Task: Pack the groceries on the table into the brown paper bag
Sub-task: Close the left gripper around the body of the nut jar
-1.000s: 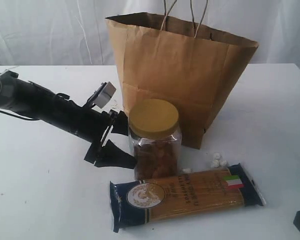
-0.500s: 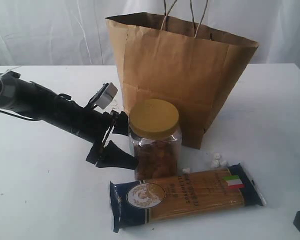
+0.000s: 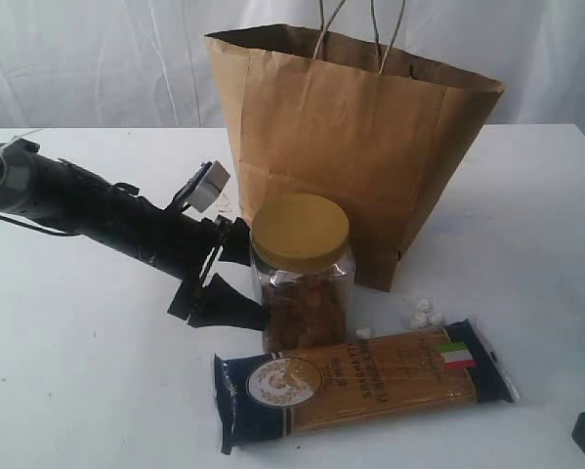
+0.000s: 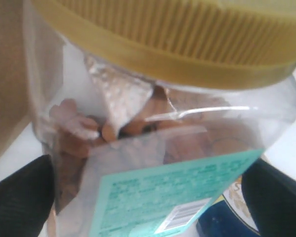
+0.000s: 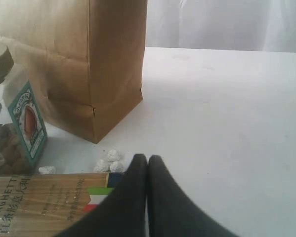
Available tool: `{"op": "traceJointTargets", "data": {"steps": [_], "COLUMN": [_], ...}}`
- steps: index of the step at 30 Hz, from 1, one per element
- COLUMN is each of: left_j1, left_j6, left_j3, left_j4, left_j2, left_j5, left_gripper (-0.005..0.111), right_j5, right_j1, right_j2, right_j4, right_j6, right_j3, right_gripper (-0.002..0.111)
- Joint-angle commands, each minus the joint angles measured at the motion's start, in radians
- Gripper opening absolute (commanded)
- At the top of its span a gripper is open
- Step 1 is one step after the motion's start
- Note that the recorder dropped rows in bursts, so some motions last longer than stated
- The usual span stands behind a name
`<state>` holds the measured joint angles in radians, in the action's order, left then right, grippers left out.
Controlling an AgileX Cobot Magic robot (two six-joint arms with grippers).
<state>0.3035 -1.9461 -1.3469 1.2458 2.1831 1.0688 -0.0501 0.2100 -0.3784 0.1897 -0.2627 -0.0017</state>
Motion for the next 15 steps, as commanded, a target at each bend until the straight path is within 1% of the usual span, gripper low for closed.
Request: {"op": "traceJointTargets", "data": {"steps": [1,3,5,8,11,15], "left_j1": [0.006,0.006,0.011,0.026,0.058,0.071], "left_j6": [0.043,0.035,0.030,0.073,0.094,0.096], "left_j3": [-0.003,-0.003,-0.003,-0.003,-0.003,-0.003], "left_j4": [0.041,0.047,0.047,0.047,0.047,0.052], "left_j2": [-0.006,-0.006,-0.006,-0.006,-0.006,-0.006], "left_j5": [0.011,0.004,-0.035,-0.149,-0.246,-0.267], "left_gripper": [0.105,0.105,0.105,0.105,0.105,0.105], "right_j5": [0.001,0.001,0.001,0.001,0.001,0.001], "right_j1": [-0.001,-0.001,-0.001,-0.001,-0.001,-0.001], "right_j2": [0.007,0.007,0.007,0.007,0.007,0.007], "right_j4": [0.002,0.002,0.002,0.002,0.002,0.000], "right_j6": [-0.004,-0.004,-0.004,-0.004,-0.004,-0.004], "right_j3": [0.002,0.002,0.002,0.002,0.002,0.002], "right_gripper": [0.000,0.000,0.000,0.000,0.000,0.000]}}
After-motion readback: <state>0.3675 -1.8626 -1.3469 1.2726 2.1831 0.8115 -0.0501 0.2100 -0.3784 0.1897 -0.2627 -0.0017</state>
